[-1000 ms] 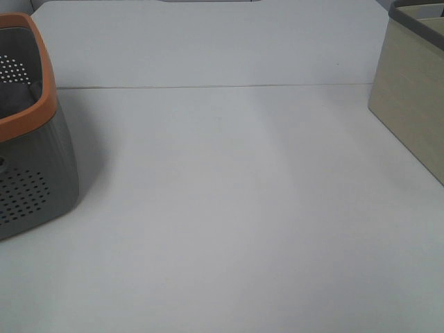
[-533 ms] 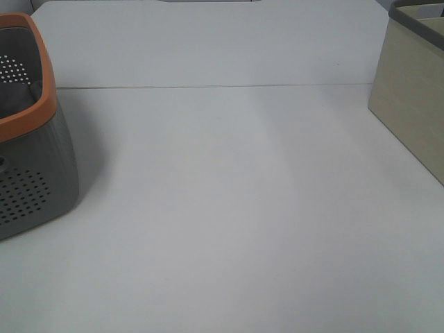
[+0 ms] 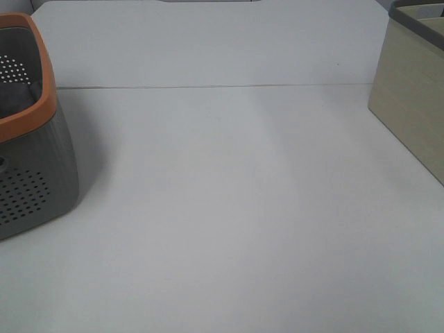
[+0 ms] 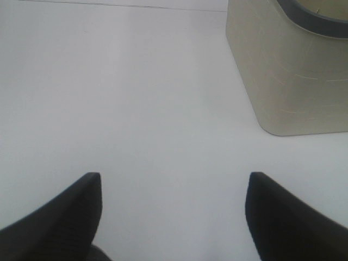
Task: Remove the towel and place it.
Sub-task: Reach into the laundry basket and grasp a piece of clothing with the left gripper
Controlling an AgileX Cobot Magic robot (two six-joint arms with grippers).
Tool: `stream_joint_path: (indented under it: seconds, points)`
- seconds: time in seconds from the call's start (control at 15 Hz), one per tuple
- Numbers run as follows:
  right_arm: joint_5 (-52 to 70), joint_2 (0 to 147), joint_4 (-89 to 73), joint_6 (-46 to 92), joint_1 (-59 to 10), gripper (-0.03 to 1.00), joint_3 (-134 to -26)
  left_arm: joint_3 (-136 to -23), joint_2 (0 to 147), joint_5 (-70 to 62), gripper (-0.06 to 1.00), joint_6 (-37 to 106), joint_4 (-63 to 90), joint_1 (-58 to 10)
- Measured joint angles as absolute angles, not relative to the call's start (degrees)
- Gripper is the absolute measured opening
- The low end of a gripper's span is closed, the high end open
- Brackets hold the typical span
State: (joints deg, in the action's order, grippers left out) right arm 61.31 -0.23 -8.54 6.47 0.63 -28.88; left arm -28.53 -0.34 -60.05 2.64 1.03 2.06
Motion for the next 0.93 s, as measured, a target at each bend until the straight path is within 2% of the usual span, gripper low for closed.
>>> stream_joint_path:
  seconds: [0.67,0.93]
  points:
    - [61.3,-0.2,-8.5,6.5,0.6,0.66,-28.9,-28.5,0.2,-60.0,0.98,2.6,1.0,2.1]
    - [61.3,-0.2,-8.5,6.5,0.6,0.66,-28.9,-30.1,7.6,-60.5,0.96,2.6,1.5,2.1]
